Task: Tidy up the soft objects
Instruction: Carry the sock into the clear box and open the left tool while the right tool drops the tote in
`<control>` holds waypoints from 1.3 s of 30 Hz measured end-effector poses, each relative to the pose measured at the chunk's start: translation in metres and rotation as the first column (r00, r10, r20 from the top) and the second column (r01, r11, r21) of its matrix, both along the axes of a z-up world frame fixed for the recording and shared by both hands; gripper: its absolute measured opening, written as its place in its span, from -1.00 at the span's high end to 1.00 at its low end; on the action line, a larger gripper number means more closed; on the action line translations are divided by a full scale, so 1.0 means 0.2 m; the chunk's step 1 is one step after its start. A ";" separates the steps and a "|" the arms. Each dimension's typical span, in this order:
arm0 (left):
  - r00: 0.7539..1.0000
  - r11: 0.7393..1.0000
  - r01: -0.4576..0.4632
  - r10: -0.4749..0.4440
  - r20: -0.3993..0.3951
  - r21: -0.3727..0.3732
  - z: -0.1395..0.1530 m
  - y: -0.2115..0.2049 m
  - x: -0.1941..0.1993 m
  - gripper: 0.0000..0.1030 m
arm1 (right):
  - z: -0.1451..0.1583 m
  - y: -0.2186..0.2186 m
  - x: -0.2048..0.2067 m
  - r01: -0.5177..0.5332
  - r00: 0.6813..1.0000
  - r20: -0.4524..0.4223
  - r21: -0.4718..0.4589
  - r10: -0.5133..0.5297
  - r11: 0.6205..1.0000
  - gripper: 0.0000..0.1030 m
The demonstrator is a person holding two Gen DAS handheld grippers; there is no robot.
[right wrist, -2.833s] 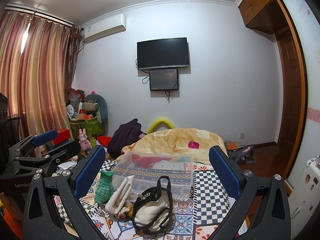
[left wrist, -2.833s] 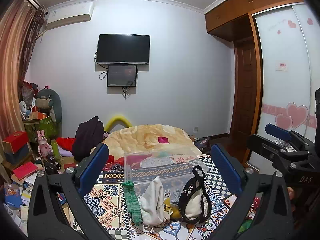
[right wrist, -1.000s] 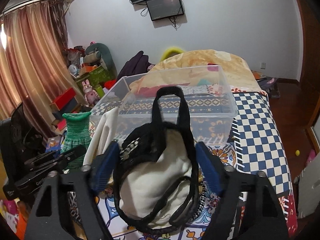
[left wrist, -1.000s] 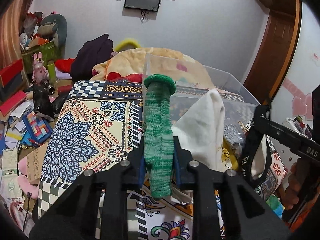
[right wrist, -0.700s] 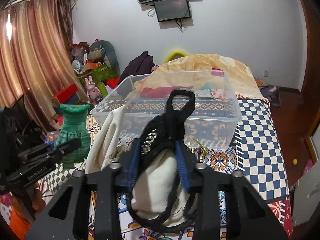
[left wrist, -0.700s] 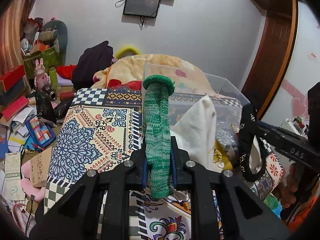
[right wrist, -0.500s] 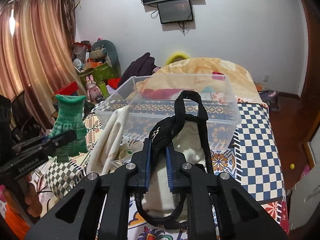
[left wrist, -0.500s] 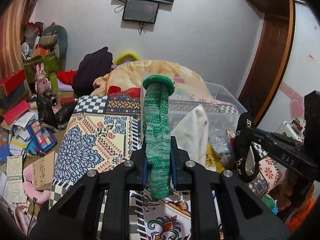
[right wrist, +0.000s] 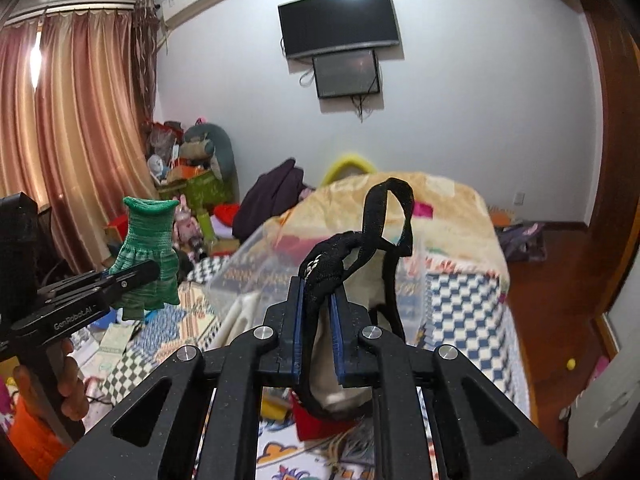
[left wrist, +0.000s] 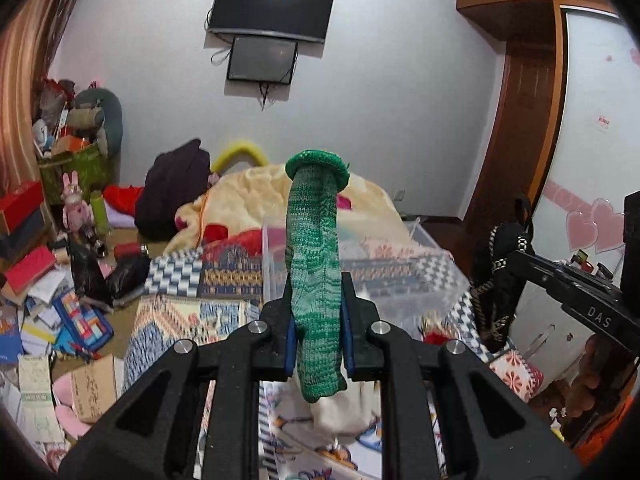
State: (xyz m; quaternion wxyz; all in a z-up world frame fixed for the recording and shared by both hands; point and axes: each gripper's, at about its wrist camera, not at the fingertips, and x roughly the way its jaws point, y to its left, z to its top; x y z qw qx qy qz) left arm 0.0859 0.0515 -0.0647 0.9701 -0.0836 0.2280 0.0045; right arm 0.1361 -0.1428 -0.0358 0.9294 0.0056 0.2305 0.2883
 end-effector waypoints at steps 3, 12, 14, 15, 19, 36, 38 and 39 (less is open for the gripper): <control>1.000 1.000 -0.002 0.001 0.021 0.017 0.06 0.00 0.04 0.66 | 0.05 0.00 0.04 0.012 0.999 0.033 0.003 -0.012 1.000 0.79; 1.000 1.000 0.003 -0.003 0.019 0.003 0.10 0.03 0.25 0.66 | 0.11 0.11 0.18 0.014 0.994 0.110 -0.033 -0.011 0.999 0.79; 1.000 1.000 0.004 -0.004 -0.002 -0.003 0.09 0.04 0.32 0.66 | 0.11 0.15 0.23 0.015 0.992 0.123 -0.053 -0.008 0.999 0.79; 1.000 1.000 0.004 -0.004 -0.013 -0.004 0.08 0.04 0.35 0.66 | 0.11 0.16 0.23 0.014 0.992 0.127 -0.060 -0.006 0.998 0.79; 0.998 1.000 0.005 -0.005 -0.069 -0.004 0.01 0.05 0.45 0.66 | 0.06 0.23 0.30 0.012 0.992 0.127 -0.100 0.001 0.995 0.79; 0.954 0.998 0.048 -0.033 -0.296 0.041 -0.29 -0.02 0.80 0.66 | -0.27 0.41 0.54 -0.059 0.991 -0.129 -0.276 0.024 0.959 0.79; 0.950 0.998 0.049 -0.031 -0.310 0.050 -0.30 -0.03 0.81 0.66 | -0.29 0.43 0.55 -0.072 0.988 -0.154 -0.290 0.028 0.954 0.79; 0.947 0.997 0.053 -0.035 -0.318 0.047 -0.30 -0.03 0.82 0.66 | -0.29 0.43 0.56 -0.081 0.986 -0.165 -0.292 0.033 0.953 0.79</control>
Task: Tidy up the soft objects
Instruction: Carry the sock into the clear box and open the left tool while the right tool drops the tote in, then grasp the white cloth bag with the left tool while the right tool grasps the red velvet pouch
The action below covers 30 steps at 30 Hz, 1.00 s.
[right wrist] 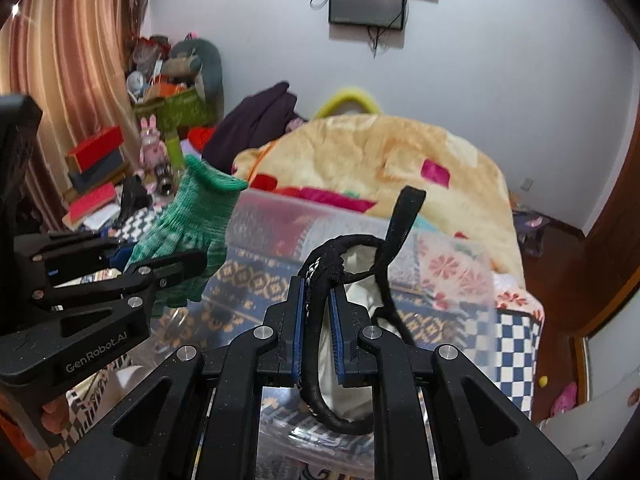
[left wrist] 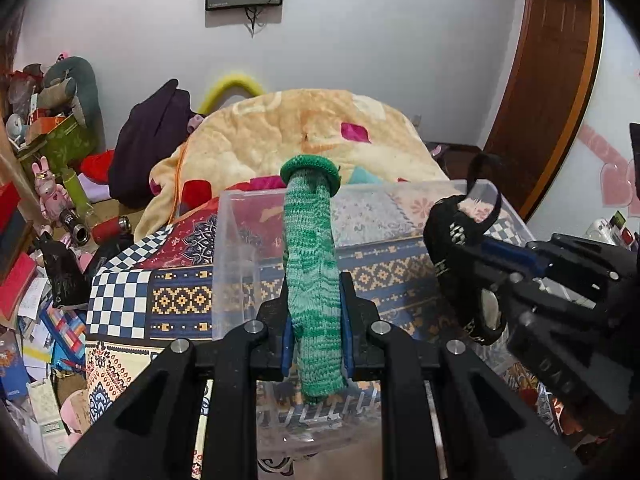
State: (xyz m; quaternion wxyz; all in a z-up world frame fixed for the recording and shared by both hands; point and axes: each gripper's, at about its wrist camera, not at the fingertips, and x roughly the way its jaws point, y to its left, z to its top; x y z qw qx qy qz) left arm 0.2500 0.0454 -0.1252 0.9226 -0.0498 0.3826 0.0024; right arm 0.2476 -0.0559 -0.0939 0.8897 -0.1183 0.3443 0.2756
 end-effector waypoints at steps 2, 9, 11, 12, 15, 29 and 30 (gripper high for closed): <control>1.000 1.000 0.006 -0.006 -0.015 -0.015 -0.01 0.00 0.01 0.66 | -0.01 0.00 0.00 -0.017 1.000 -0.026 -0.002 0.017 1.000 0.79; 0.999 0.997 0.038 -0.037 0.006 -0.070 0.05 0.02 -0.05 0.34 | 0.04 -0.04 -0.04 -0.039 0.998 -0.051 0.017 0.040 0.999 0.35; 0.999 0.996 0.049 -0.047 0.024 -0.080 0.09 0.02 -0.09 0.31 | 0.07 -0.06 -0.07 -0.040 0.999 -0.036 0.031 0.041 0.999 0.25; 0.998 0.995 0.055 -0.053 0.035 -0.080 0.12 0.01 -0.11 0.31 | 0.09 -0.07 -0.08 -0.040 0.999 -0.028 0.040 0.041 0.998 0.22; 0.996 0.994 0.066 -0.060 0.072 -0.082 0.19 0.01 -0.18 0.24 | 0.16 -0.11 -0.12 -0.038 0.999 -0.001 0.072 0.038 0.997 0.17; 0.982 0.993 0.084 -0.069 0.175 -0.078 0.32 0.00 -0.49 -0.08 | 0.29 -0.32 -0.33 0.014 0.993 0.113 0.175 -0.034 0.984 -0.26; 0.983 0.994 0.085 -0.071 0.171 -0.074 0.31 -0.01 -0.51 -0.08 | 0.28 -0.33 -0.34 0.019 0.993 0.111 0.174 -0.039 0.985 -0.27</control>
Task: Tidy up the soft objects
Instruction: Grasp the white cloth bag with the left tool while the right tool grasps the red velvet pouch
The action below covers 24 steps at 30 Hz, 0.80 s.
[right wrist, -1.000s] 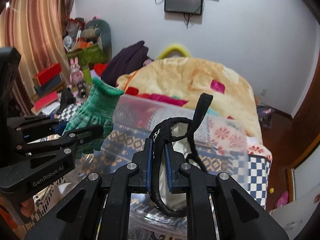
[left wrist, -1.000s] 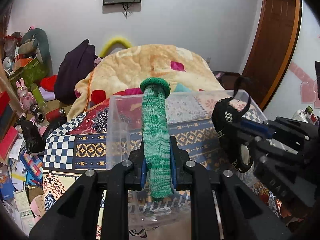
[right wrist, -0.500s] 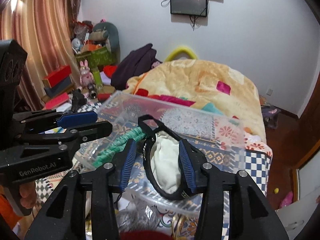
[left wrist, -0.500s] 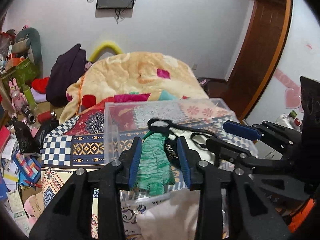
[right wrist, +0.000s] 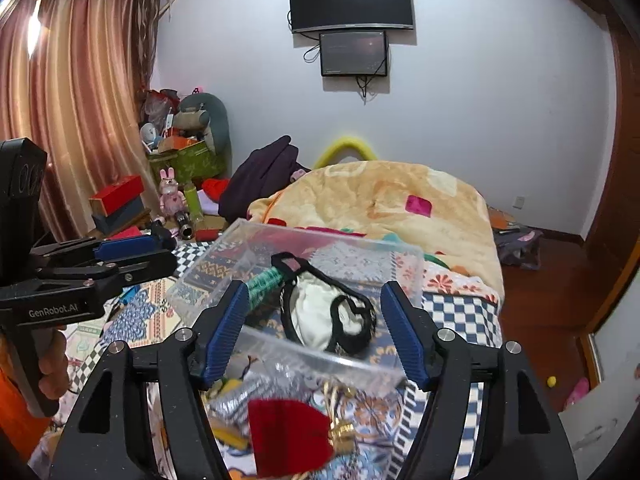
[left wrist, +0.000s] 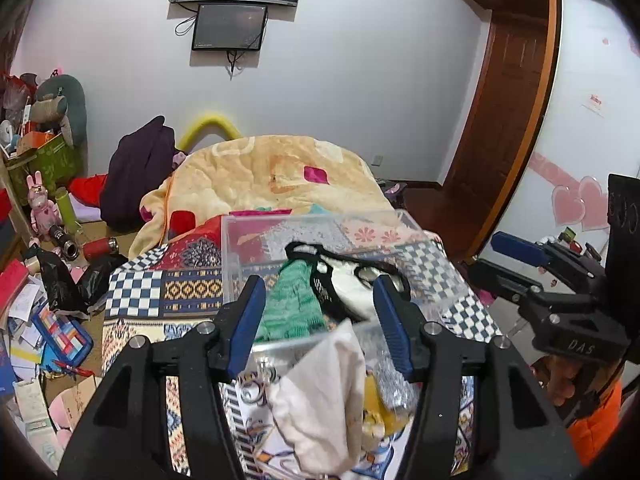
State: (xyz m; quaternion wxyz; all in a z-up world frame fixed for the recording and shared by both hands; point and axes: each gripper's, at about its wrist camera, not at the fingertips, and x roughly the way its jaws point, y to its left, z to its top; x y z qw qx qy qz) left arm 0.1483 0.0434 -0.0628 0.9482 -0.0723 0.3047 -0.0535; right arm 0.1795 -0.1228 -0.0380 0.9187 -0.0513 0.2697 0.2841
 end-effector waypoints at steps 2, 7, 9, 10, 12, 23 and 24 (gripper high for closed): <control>1.000 1.000 0.003 -0.003 -0.010 0.008 -0.03 -0.01 -0.02 -0.08 | -0.03 -0.02 -0.03 0.007 1.000 -0.006 -0.001 -0.007 1.000 -0.27; 0.998 1.000 0.013 -0.013 -0.063 0.013 -0.16 -0.04 -0.08 -0.08 | -0.14 -0.04 -0.08 0.013 0.999 -0.049 -0.019 -0.014 1.000 -0.27; 0.996 1.000 0.016 -0.015 -0.085 0.012 -0.21 -0.05 -0.09 -0.08 | -0.19 -0.04 -0.11 0.007 0.997 -0.075 -0.026 -0.009 1.000 -0.27; 0.995 1.000 0.019 -0.018 -0.100 0.007 -0.24 -0.05 -0.10 -0.08 | -0.22 -0.04 -0.12 0.003 0.996 -0.090 -0.031 -0.006 1.000 -0.27; 0.992 1.000 0.019 -0.020 -0.123 -0.007 -0.28 -0.05 -0.11 -0.08 | -0.27 -0.04 -0.13 0.002 0.993 -0.114 -0.039 -0.007 0.999 -0.27; 0.979 0.999 0.006 -0.015 -0.204 -0.046 -0.49 -0.09 -0.15 -0.08 | -0.46 -0.04 -0.19 -0.025 0.977 -0.214 -0.057 0.013 0.998 -0.60; 0.979 0.999 0.001 -0.011 -0.206 -0.050 -0.50 -0.08 -0.15 -0.08 | -0.47 -0.04 -0.18 -0.022 0.976 -0.219 -0.063 0.007 0.998 -0.60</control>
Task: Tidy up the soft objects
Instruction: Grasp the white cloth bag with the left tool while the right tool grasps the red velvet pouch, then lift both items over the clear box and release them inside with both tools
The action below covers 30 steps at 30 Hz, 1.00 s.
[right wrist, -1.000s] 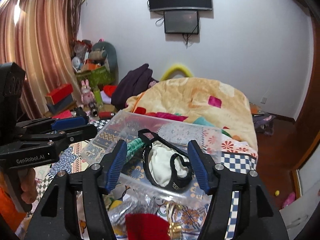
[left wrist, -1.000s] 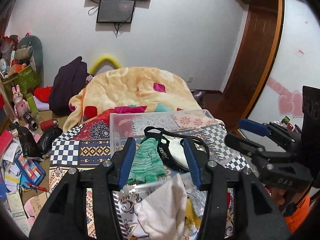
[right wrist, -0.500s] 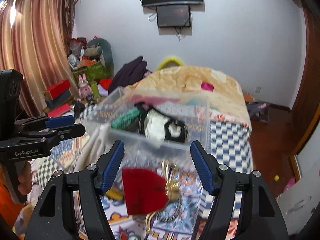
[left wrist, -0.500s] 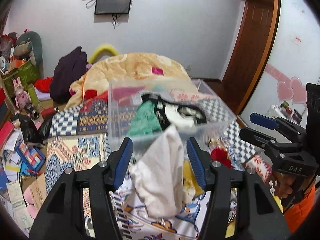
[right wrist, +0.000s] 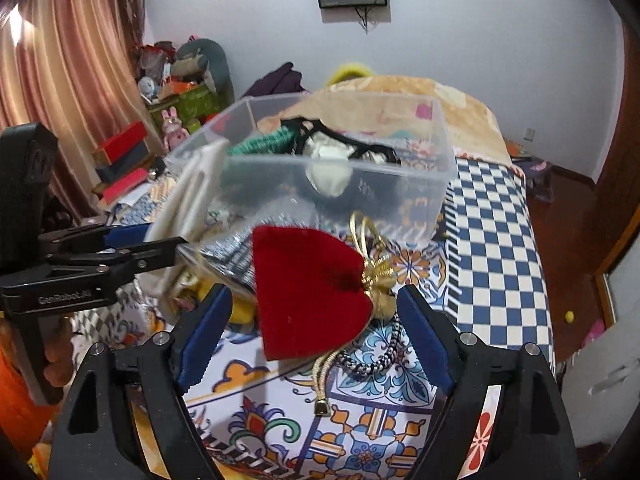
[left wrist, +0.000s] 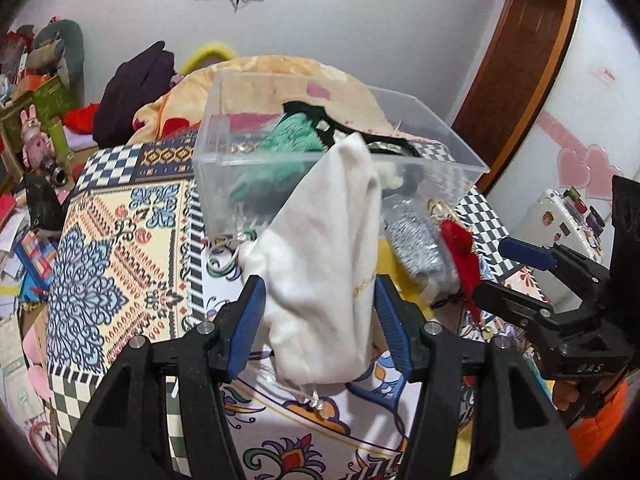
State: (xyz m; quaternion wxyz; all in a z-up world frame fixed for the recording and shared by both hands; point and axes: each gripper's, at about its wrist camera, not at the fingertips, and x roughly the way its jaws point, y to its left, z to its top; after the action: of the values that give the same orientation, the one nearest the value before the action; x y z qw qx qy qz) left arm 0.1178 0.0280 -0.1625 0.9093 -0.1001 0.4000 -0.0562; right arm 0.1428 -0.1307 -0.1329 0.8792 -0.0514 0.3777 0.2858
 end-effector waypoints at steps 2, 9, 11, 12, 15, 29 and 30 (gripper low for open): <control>1.000 1.000 -0.012 0.012 -0.004 -0.007 -0.02 0.01 -0.01 -0.08 | -0.03 -0.01 0.02 0.010 1.000 -0.015 -0.004 -0.010 1.000 -0.60; 0.999 0.999 -0.021 0.021 -0.028 -0.026 -0.09 0.05 -0.03 0.04 | -0.07 -0.03 0.03 0.006 0.998 -0.063 0.016 -0.005 1.000 -0.19; 0.999 0.999 -0.020 0.019 -0.026 -0.038 -0.10 0.06 -0.04 0.09 | -0.07 -0.03 0.02 0.003 0.998 -0.057 0.021 -0.002 1.000 -0.11; 1.000 0.999 -0.020 0.019 -0.024 -0.040 -0.10 0.05 -0.04 0.14 | -0.07 -0.04 0.02 -0.003 0.998 -0.055 0.023 0.004 1.000 -0.04; 1.000 0.999 -0.015 0.014 -0.019 -0.038 -0.09 0.05 -0.05 0.32 | -0.06 -0.04 0.02 -0.011 0.999 -0.050 0.021 0.012 1.000 0.28; 0.999 0.999 -0.024 0.025 0.033 -0.033 0.01 0.05 -0.11 0.60 | 0.00 -0.08 0.02 0.011 0.999 -0.033 0.057 -0.009 0.998 0.86; 0.999 0.999 -0.024 0.026 0.044 -0.036 0.03 0.05 -0.12 0.60 | 0.00 -0.08 0.01 0.009 1.000 -0.026 0.050 -0.007 0.999 0.86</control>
State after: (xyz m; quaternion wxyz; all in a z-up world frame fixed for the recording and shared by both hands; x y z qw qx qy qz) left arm 0.0937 0.0388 -0.1562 0.9166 -0.1201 0.3776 -0.0543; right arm 0.1455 -0.1462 -0.1320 0.8765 -0.0240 0.3817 0.2923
